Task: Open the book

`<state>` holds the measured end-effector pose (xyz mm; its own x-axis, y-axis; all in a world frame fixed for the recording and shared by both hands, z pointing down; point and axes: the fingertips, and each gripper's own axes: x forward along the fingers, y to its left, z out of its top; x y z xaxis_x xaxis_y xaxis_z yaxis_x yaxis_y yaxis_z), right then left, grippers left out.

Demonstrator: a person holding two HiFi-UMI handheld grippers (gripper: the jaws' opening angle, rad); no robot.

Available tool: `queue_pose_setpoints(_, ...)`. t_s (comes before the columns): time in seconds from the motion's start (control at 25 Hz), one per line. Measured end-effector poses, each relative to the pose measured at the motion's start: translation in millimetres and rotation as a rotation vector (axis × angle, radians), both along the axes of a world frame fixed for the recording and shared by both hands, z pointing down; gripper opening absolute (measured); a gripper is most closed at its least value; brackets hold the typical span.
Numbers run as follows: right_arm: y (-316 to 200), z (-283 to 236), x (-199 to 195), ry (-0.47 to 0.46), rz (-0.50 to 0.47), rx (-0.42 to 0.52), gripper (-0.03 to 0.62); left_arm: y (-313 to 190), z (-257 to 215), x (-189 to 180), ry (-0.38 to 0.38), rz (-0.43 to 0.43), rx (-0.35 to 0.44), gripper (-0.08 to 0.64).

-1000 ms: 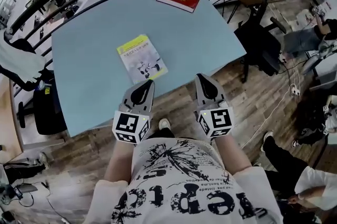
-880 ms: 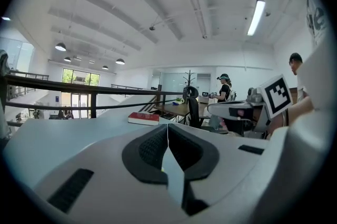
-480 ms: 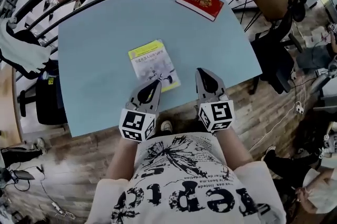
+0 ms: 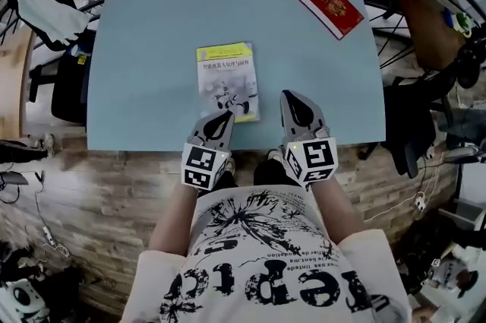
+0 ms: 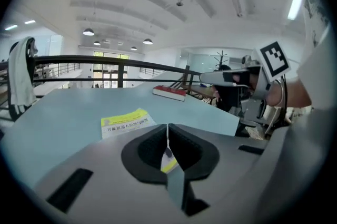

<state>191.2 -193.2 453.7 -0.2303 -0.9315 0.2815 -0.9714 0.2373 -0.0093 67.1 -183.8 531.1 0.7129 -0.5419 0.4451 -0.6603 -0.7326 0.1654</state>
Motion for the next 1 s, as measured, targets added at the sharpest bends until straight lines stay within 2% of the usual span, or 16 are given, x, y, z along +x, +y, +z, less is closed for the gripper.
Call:
queue_pose_setpoints(0.16, -2, 11, 19, -0.019, -0.076, -0.048, 0.009, 11, 29, 16, -0.027, -0.092, -0.083, 0.037)
queue_pose_setpoints(0.28, -3, 20, 35, -0.023, -0.114, -0.067, 0.009, 16, 49, 39, -0.069, -0.093, -0.107, 0.109)
queue_pose_setpoints(0.4, -3, 31, 48, -0.021, -0.148, -0.085, 0.009, 17, 69, 56, -0.097, -0.112, -0.135, 0.127)
queue_pose_setpoints(0.6, -1, 42, 66, -0.02, -0.189, -0.105, 0.009, 13, 89, 73, -0.155, -0.166, -0.125, 0.156)
queue_pose_setpoints(0.84, 3, 49, 70, -0.018, -0.293, -0.123, 0.009, 12, 111, 80, -0.239, -0.206, -0.138, 0.151)
queue_pose_setpoints(0.92, 4, 48, 72, -0.014, -0.303, -0.118, 0.009, 10, 116, 76, -0.26, -0.24, -0.137, 0.07)
queue_pose_setpoints(1.0, 4, 46, 74, -0.009, -0.302, -0.113, 0.009, 8, 116, 73, -0.249, -0.265, -0.137, 0.031)
